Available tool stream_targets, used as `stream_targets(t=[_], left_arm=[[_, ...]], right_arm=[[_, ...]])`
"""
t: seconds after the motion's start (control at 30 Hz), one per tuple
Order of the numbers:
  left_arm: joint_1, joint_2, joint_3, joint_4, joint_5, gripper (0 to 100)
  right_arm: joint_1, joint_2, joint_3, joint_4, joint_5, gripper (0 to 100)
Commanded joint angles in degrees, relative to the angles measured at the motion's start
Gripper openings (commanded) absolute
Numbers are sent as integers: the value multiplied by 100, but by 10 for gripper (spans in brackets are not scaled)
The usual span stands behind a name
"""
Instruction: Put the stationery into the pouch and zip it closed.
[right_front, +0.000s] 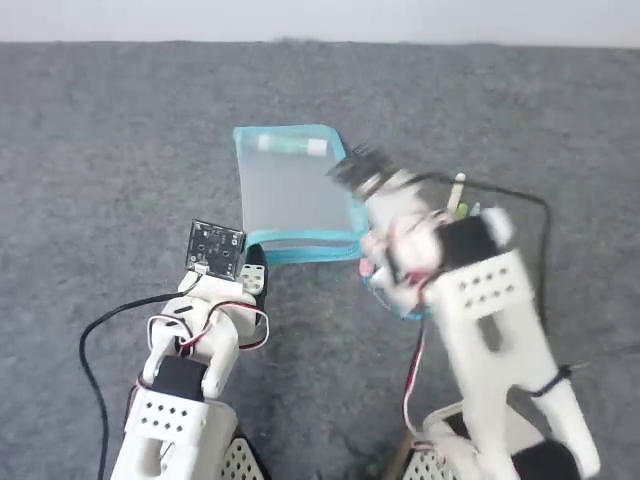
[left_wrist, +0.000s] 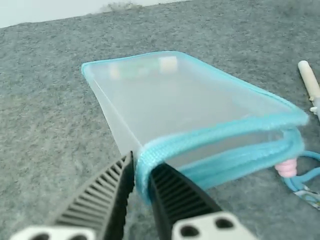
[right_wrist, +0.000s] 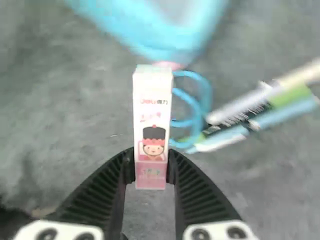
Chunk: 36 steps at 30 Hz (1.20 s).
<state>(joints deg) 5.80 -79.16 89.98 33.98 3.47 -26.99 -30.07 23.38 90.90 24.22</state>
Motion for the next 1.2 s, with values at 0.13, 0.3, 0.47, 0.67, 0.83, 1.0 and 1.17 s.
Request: stream_targets(t=[0.13, 0.3, 0.47, 0.67, 0.83, 1.0, 1.17], left_arm=[[97, -88, -154, -220, 53, 12], [387, -88, -154, -220, 44, 12], [571, -88, -154, -211, 35, 12], [598, -88, -145, -202, -97, 12], [598, -88, -119, -193, -185, 12], [598, -88, -110, -193, -185, 12], [554, -88, -110, -193, -185, 12]], right_arm=[[-558, 154, 35, -356, -316, 7], [-558, 1077, -378, -558, -369, 7], [-585, 2141, -1407, -497, -835, 7], [-541, 3257, -2804, 66, -1301, 7], [-391, 3943, -4026, 505, -1925, 9], [-330, 4268, -4580, 927, -2101, 125], [-374, 4268, -4615, 901, -2092, 257]])
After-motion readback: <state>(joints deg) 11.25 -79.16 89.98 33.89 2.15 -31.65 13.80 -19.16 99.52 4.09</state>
